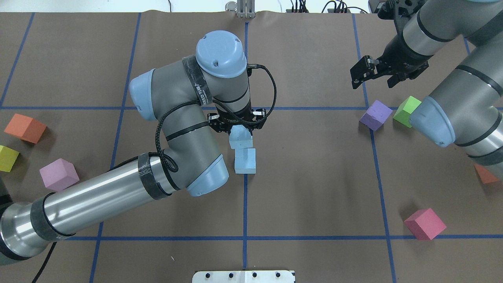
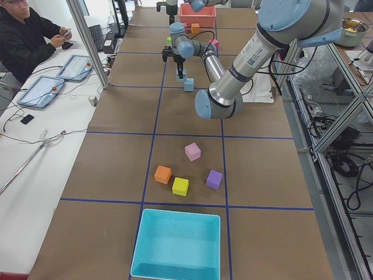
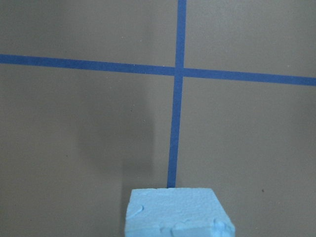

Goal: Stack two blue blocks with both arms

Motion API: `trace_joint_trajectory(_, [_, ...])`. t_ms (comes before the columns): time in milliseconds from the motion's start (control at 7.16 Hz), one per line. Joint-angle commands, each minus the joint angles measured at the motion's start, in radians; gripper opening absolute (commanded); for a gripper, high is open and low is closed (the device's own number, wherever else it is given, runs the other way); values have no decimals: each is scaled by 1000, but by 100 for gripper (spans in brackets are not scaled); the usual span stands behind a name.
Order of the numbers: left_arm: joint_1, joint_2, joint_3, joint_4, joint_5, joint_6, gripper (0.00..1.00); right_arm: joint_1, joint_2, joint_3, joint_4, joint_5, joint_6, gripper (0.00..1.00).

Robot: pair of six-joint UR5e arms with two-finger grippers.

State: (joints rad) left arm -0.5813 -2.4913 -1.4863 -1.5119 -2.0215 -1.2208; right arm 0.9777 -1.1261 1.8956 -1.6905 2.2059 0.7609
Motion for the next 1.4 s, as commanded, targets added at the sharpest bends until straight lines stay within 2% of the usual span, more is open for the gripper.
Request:
trace_joint_trajectory(0, [5, 3, -3, 4, -9, -2, 44, -1, -1, -1, 0, 0, 0, 100])
trace_joint_trajectory(1257, [47, 23, -22, 4, -10, -16, 44, -13, 0, -4, 3, 0, 0, 100])
